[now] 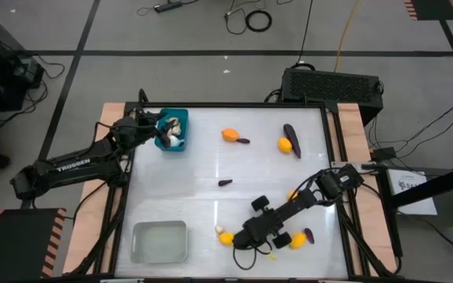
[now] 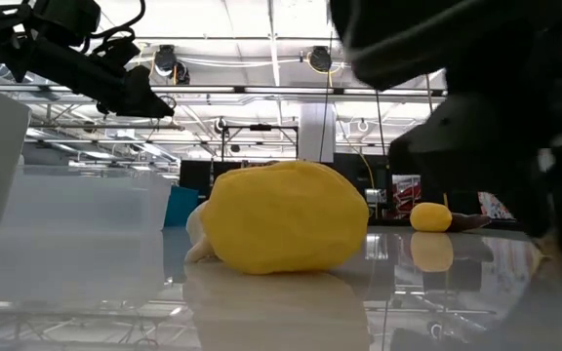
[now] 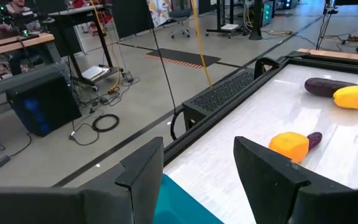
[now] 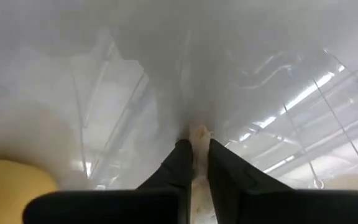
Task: Sort produce into baskets
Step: Put the garlic into the blue bin
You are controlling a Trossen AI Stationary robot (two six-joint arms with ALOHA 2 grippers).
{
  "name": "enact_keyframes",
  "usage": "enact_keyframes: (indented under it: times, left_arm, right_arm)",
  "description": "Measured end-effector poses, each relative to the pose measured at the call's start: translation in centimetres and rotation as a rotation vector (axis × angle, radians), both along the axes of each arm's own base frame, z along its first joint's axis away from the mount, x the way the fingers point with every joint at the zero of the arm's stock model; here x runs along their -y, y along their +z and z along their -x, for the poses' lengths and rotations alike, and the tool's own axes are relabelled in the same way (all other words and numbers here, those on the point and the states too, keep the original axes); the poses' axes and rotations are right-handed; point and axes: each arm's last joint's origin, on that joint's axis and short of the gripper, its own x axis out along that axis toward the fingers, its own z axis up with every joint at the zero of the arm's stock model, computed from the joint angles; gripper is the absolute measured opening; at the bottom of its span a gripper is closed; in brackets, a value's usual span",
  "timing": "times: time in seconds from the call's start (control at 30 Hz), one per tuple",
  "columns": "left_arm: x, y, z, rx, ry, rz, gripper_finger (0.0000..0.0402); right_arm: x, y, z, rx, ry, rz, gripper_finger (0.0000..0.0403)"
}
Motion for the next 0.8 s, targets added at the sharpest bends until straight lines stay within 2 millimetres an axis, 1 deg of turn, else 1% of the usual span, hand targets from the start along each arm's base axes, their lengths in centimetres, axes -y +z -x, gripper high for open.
enact_keyframes:
  times: [0.2,0.33,0.4,0.5,0.57,0.7,0.8]
  left_arm:
    - [0.0,0.0,0.0,0.000,0.000,0.000,0.0203]
    - [0.0,0.0,0.0,-0.001,0.000,0.000,0.0203]
    - [0.0,0.0,0.0,-0.001,0.000,0.000,0.0203]
    - [0.0,0.0,0.0,-0.001,0.000,0.000,0.0203]
    - [0.0,0.0,0.0,-0.001,0.000,-0.001,0.0203]
    - [0.0,0.0,0.0,-0.007,-0.001,-0.005,0.0203]
    - [0.0,0.0,0.0,-0.008,-0.002,-0.005,0.0203]
  right_arm:
    - [2.8,0.9,-1.8,0.024,-0.054,0.029,0.0026]
    - [5.4,1.9,-3.7,0.085,-0.062,0.042,0.0026]
    - [7.1,2.6,-5.1,0.147,-0.066,0.045,0.0025]
    - [10.0,3.9,-7.5,0.301,-0.081,0.078,0.0025]
    - [12.0,4.9,-9.3,0.435,-0.114,0.087,0.0025]
    - [15.8,7.1,-12.7,0.728,-0.192,0.054,0.0025]
    - [18.3,8.5,-14.9,0.956,-0.210,0.041,0.0025]
